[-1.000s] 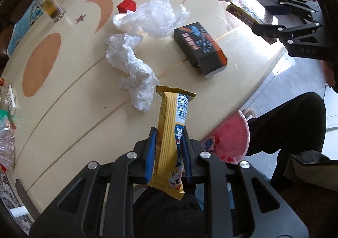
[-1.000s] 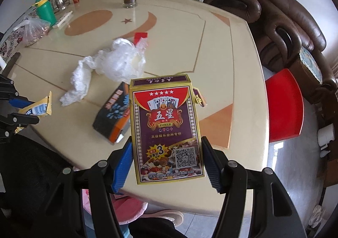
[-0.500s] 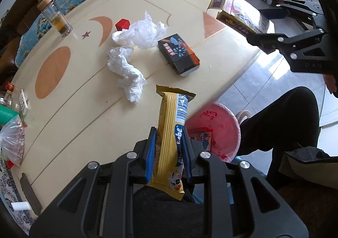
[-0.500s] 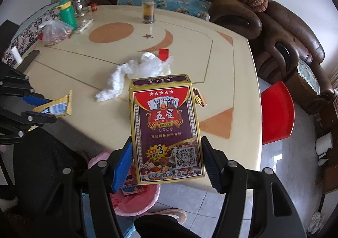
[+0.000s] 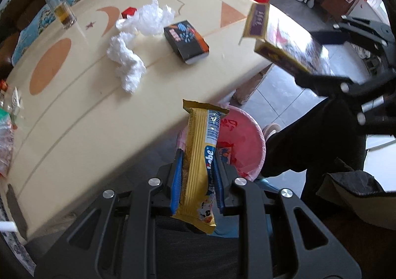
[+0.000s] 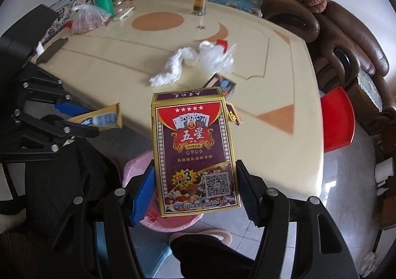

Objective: Collect trash
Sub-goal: 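Carry the wrapper and card box over the pink bin with both tools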

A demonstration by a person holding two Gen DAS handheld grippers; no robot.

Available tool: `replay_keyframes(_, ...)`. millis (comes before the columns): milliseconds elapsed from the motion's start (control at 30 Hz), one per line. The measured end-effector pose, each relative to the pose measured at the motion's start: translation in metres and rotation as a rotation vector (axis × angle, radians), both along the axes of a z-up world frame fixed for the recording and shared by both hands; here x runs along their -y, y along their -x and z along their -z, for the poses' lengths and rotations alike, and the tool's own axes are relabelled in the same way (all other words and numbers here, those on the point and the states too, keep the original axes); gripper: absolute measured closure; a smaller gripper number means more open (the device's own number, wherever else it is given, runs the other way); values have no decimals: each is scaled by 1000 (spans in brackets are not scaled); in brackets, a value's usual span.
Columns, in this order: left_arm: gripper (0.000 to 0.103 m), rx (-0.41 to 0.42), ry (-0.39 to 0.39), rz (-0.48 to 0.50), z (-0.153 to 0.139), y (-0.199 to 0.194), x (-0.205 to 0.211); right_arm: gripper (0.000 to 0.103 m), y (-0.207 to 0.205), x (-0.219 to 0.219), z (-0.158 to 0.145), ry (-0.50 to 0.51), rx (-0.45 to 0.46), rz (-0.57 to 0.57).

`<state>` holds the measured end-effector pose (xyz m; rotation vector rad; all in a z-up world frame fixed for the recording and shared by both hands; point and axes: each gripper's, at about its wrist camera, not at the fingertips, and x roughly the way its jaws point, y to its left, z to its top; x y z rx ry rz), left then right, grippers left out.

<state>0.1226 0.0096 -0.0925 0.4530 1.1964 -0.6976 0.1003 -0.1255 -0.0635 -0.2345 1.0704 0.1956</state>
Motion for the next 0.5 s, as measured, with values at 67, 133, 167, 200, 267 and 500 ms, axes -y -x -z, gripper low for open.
replay_keyframes(67,80,-6,1,-4,8,4,0,43,7,-4,8,-8,-14,-2)
replay_keyframes(133,80,-20,1,-4,17,9,0,43,12,-7,18,-17,-33,-1)
replay_keyframes(167,80,-24,-1,-2,22,11,1,43,14,-7,22,-24,-41,0)
replay_keyframes(200,80,-26,-4,1,26,14,1,43,16,-7,26,-31,-49,1)
replay_keyframes(267,80,-29,-13,5,35,18,3,43,20,-9,35,-41,-65,7)
replay_keyframes(500,80,-69,-32,12,68,25,9,43,26,-7,67,-50,-110,36)
